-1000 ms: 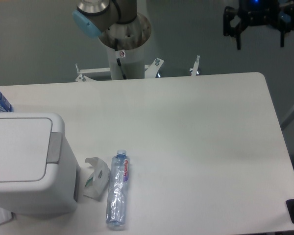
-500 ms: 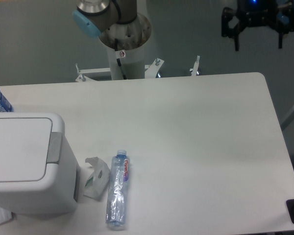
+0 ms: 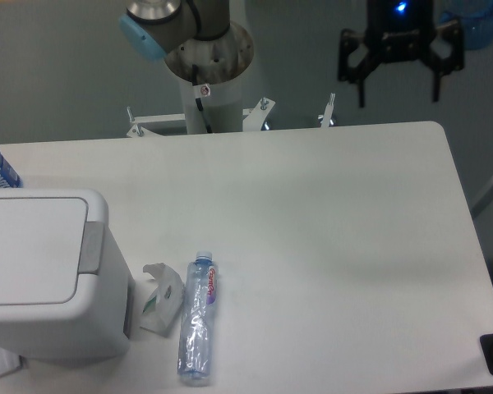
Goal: Open the trash can
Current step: 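Move the open gripper down toward the trash can lid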
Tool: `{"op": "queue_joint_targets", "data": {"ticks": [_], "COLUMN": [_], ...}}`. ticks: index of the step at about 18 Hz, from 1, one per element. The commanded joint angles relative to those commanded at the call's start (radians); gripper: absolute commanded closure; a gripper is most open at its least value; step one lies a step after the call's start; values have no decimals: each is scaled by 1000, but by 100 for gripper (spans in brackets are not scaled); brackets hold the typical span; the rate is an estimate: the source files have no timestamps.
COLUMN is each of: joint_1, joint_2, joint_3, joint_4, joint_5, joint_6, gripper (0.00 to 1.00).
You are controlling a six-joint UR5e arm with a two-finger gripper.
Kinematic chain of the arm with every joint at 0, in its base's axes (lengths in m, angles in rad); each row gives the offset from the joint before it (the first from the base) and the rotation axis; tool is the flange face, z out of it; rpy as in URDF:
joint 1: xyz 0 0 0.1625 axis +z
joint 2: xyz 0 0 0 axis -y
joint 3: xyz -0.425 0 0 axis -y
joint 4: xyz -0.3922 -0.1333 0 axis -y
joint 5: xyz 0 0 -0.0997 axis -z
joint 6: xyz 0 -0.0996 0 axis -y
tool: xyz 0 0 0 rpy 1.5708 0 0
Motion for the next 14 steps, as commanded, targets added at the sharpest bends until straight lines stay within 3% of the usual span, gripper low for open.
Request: {"op": "queue_joint_targets", "data": {"ticks": [4, 9, 14], "joint_1": [-95, -239, -310], "joint_2": [-29, -124, -164], "joint_3": [-12, -12, -12], "joint_4": [84, 230, 246], "joint_5": [-48, -45, -46], "joint_6": [-232, -335, -425], "gripper": [0, 0, 0]}}
